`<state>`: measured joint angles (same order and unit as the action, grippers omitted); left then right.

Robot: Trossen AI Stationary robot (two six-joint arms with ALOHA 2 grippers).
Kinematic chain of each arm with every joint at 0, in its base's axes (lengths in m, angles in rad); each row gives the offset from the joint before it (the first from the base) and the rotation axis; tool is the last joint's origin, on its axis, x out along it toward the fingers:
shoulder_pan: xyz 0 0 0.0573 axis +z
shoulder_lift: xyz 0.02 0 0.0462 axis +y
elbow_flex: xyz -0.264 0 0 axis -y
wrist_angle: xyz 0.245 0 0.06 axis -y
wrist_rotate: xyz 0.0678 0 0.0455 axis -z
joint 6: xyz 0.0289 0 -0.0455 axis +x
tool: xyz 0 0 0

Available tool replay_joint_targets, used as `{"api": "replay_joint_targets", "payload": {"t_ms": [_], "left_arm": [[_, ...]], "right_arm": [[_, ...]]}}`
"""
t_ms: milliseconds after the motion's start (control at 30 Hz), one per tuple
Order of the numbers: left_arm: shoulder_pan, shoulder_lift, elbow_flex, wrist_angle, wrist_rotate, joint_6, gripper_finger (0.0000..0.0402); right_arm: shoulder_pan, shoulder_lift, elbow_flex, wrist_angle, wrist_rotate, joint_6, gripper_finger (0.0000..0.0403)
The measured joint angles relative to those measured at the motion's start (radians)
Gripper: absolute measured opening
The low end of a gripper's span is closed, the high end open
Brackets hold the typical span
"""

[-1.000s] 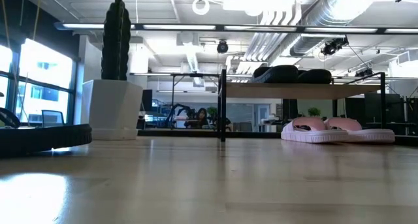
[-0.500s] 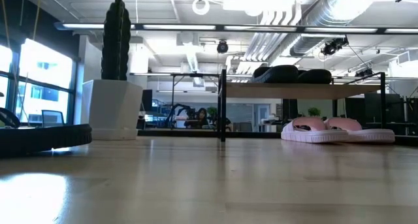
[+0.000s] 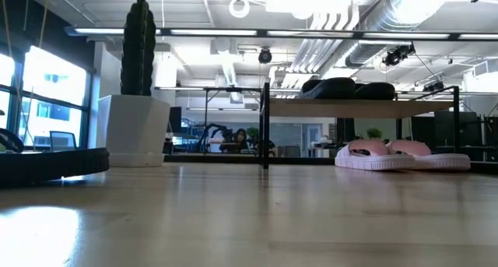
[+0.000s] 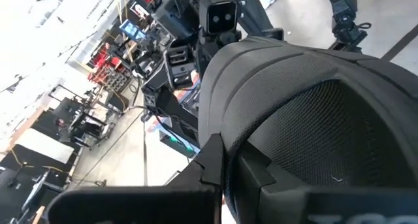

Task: Pick and place slides into the shelf
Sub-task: Put the black slipper under the shelf

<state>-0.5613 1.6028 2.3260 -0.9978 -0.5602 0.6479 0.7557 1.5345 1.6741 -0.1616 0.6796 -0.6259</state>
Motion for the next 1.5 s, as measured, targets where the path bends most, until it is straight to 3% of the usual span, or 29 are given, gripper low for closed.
{"api": "replay_joint_targets", "payload": {"t_ms": [267, 567, 867, 1100, 1267, 1500], "left_arm": [[-0.001, 0.000, 0.000, 0.000, 0.006, 0.000, 0.0000], [-0.001, -0.001, 0.001, -0.019, 0.010, -0.004, 0.0006], [-0.001, 0.000, 0.001, -0.027, 0.025, -0.050, 0.0084], [-0.001, -0.006, 0.006, -0.046, 0.022, -0.051, 0.0156], [-0.002, -0.037, 0.031, -0.084, 0.002, -0.080, 0.0188], [-0.003, -0.116, 0.031, -0.103, 0.010, -0.146, 0.0196]], "right_arm": [[-0.027, 0.005, 0.000, -0.013, 0.000, 0.013, 0.0134], [-0.025, 0.005, 0.000, -0.015, 0.016, 0.016, 0.0042], [-0.026, 0.005, 0.000, -0.022, 0.022, 0.017, 0.0041], [-0.023, 0.005, 0.000, -0.021, 0.099, 0.018, 0.0041], [-0.008, 0.001, -0.002, -0.041, 0.249, 0.019, 0.0040], [0.034, -0.007, 0.001, -0.161, 0.605, 0.020, 0.0039]]}}
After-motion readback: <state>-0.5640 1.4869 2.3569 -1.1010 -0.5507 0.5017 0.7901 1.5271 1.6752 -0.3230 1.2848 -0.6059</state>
